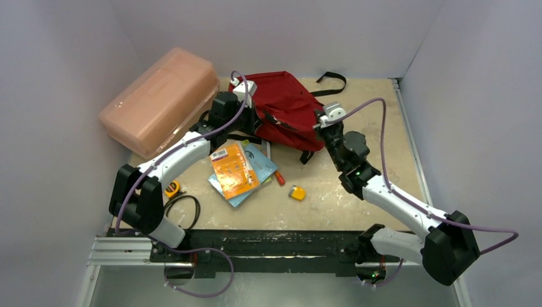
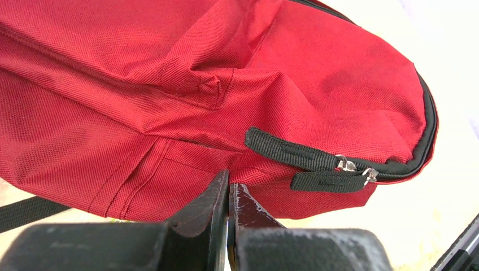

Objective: Pack the student bag
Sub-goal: Unzip the student bag at the center of the board.

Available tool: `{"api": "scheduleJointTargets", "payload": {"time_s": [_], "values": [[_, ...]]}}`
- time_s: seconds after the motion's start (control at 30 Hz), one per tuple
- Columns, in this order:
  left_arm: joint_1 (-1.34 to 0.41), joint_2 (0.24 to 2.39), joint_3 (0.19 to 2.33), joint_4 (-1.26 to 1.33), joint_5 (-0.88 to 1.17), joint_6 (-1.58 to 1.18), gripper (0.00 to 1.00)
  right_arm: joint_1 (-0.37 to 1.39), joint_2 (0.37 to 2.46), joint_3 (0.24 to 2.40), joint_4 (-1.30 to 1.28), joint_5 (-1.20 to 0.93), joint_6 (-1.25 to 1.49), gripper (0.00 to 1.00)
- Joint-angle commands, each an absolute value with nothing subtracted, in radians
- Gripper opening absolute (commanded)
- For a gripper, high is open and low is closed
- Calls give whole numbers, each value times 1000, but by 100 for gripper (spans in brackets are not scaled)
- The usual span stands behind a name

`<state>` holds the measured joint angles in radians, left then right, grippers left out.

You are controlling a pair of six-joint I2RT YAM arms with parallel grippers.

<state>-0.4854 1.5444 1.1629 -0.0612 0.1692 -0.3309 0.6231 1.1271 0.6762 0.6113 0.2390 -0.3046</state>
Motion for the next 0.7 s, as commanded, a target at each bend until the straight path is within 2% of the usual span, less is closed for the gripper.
{"api": "scheduleJointTargets", "payload": {"time_s": [0.0,0.1,0.13,0.23,0.33,0.5,0.67], "values": [[-471,1524,1204,-29,150,-349,0,582,1094,747,484,265,-18,0],[-470,1516,1197,-15,196,-352,0,582,1148,851,329,18,-116,0],[-471,1512,1195,-16,209,-357,0,582,1175,890,273,-35,-137,8],[-471,1499,1192,24,234,-369,0,582,1242,1017,124,-120,-205,55],[-472,1492,1195,26,249,-381,0,598,1294,1125,7,-193,-331,62],[-471,1488,1198,32,276,-398,0,730,1276,1024,129,-123,-744,73],[-471,1492,1195,41,289,-413,0,732,1368,1084,116,-146,-851,72]]}}
